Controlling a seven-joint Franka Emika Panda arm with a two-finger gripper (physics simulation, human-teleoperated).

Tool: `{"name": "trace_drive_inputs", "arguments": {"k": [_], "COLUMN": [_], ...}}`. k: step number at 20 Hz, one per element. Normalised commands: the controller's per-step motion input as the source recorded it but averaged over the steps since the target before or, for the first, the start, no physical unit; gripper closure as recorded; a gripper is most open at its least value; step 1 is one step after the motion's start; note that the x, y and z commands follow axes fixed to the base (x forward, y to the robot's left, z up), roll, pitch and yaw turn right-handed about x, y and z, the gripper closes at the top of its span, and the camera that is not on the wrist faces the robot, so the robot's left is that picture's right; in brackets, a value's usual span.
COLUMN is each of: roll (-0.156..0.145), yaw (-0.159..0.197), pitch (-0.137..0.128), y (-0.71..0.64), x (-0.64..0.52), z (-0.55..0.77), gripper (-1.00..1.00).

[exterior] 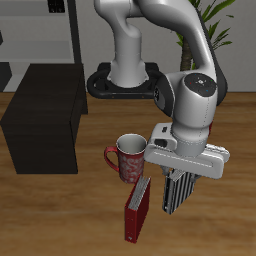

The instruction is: Place the striped book in the top region of the shelf

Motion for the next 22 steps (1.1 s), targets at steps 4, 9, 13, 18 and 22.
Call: {"name": "trace_drive_inputs", "arguments": {"k": [4,9,13,18,22], "roll": [0.008,-0.003,0.023,0.014,0.037], "yaw": [-0.006,0.008,0.012,0.034,0.058], "pitch": [0.009,-0.036,-0.057,-0.077,-0.103], "y": [-0.02,0.04,0.06,0.0,-0.07], "x": [-0.04,-0.11,-0.21,-0.23,-0.31], "z": [-0.02,0.26,0.5,0.6,0.64], "gripper": [1.0,1.0,1.0,1.0,1.0]}}
